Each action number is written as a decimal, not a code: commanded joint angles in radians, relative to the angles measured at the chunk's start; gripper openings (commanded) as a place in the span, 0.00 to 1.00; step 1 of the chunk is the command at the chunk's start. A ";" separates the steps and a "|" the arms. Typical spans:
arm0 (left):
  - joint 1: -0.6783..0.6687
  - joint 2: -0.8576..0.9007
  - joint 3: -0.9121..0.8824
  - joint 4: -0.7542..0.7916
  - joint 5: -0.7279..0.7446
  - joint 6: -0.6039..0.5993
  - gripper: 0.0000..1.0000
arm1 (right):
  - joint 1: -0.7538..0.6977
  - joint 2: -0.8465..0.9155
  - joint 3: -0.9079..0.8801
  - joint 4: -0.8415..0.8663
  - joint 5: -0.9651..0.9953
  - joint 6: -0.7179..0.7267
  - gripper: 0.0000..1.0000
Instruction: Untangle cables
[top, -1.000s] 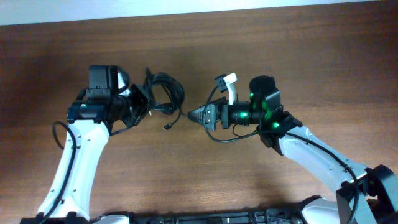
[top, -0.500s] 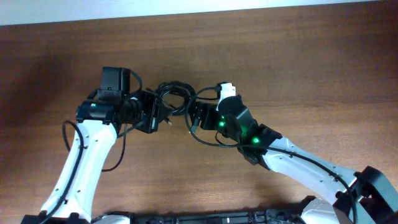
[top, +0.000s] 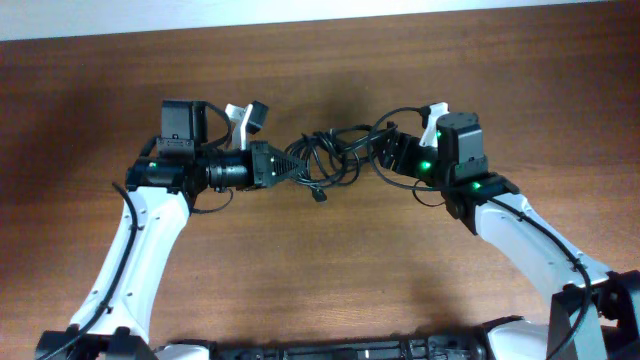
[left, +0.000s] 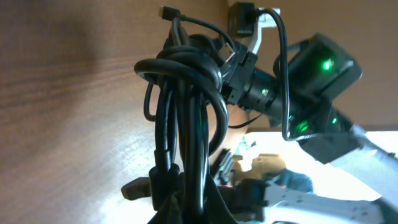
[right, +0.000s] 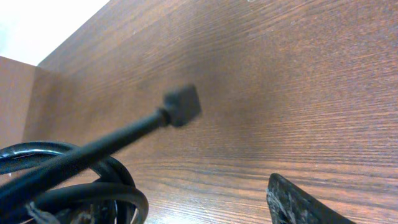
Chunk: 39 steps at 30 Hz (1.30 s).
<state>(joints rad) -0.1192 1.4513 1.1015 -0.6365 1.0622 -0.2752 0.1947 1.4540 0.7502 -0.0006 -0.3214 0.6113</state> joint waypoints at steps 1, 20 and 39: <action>0.044 -0.032 0.013 -0.028 0.085 0.296 0.00 | -0.152 0.019 -0.016 -0.048 0.254 -0.040 0.77; -0.315 -0.024 0.013 -0.190 -1.070 -1.188 0.98 | -0.127 0.019 -0.016 -0.370 -0.446 -0.222 0.98; -0.285 0.307 0.012 -0.071 -1.065 -0.997 0.42 | -0.122 0.019 -0.016 -0.307 -0.189 -0.222 1.00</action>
<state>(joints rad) -0.4061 1.7523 1.1107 -0.7063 -0.0082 -1.2465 0.0673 1.4746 0.7345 -0.3065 -0.5198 0.4034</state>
